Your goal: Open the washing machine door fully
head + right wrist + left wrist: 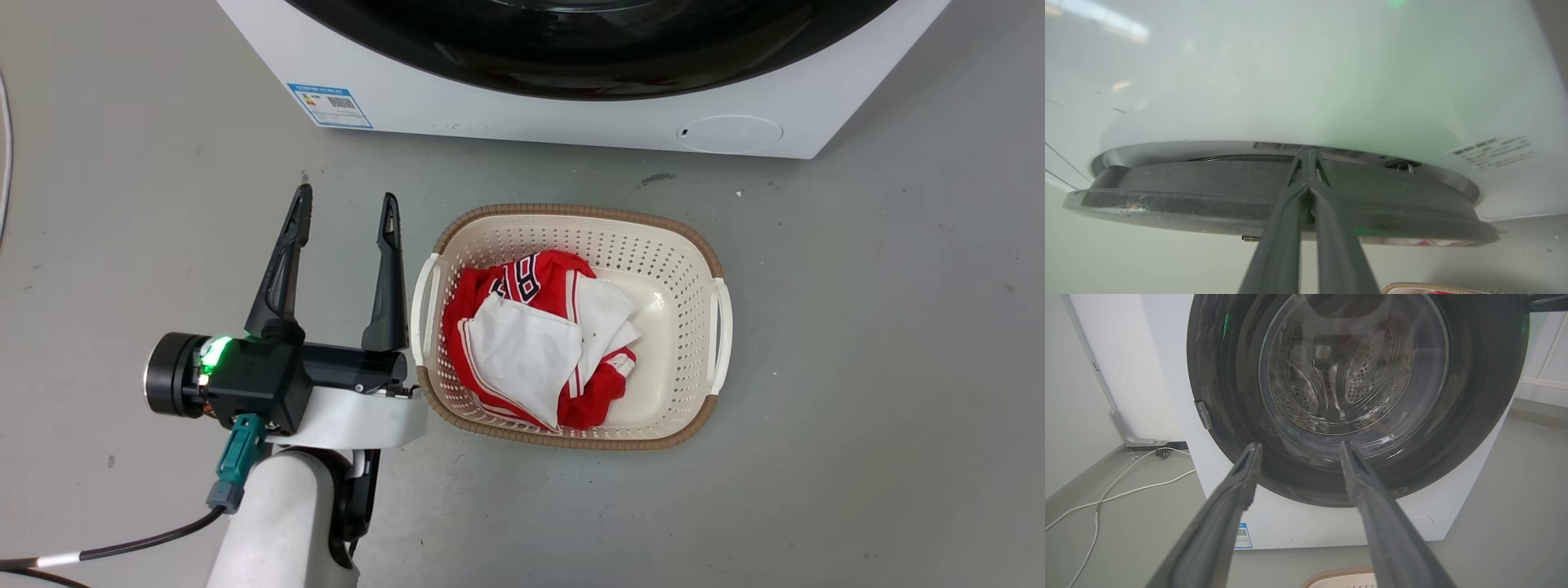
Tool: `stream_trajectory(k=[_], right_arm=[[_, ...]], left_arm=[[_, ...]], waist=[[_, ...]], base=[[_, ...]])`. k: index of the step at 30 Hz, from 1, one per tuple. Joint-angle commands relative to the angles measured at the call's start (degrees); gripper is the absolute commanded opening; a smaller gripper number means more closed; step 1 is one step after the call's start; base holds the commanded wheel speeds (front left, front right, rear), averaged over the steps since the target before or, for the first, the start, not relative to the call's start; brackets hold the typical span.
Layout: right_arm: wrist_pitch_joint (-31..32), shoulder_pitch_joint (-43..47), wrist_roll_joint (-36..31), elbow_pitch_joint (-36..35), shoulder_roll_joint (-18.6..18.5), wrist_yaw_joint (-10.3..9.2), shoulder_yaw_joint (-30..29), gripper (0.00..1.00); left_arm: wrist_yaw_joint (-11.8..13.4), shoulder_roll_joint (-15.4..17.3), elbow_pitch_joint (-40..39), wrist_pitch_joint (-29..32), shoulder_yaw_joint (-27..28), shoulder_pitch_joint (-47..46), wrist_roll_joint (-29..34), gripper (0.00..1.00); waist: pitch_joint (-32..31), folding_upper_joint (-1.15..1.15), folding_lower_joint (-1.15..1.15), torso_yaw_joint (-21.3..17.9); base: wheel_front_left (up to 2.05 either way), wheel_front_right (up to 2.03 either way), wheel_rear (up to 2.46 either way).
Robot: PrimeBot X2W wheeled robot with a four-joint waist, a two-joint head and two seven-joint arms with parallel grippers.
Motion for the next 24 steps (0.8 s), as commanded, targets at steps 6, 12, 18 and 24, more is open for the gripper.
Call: stream_trajectory(k=[6, 12, 18, 24], right_arm=[[4.40, -0.44, 1.01, 0.07, 1.94, 0.01, 0.00, 0.00], [7.77, 1.33, 2.72, -0.60, 2.42, 0.07, -0.93, 0.00], [11.86, 3.15, 4.28, -1.79, 2.26, 0.06, -1.75, 0.00], [16.92, 5.53, 5.46, -4.12, 2.41, 0.07, -1.56, 0.00]], left_arm=[[0.36, -0.06, 0.33, -0.15, -0.64, -1.06, -0.12, 1.00], [0.51, -0.06, 0.67, -0.15, -0.96, -0.82, -0.43, 1.00], [0.49, -0.05, 1.10, -0.15, -1.36, -0.89, -0.58, 1.00], [0.44, -0.06, 1.46, -0.15, -1.05, -0.12, -0.41, 1.00]], waist=[[0.50, 0.00, -0.01, 0.23], [-0.02, 0.00, -0.01, 0.07], [-1.01, 0.00, -0.01, -0.14], [-2.23, 0.00, -0.01, -0.33]], base=[[0.00, 0.00, 0.00], [0.00, 0.00, 0.00], [0.00, 0.00, 0.00], [0.00, 0.00, 0.00]])
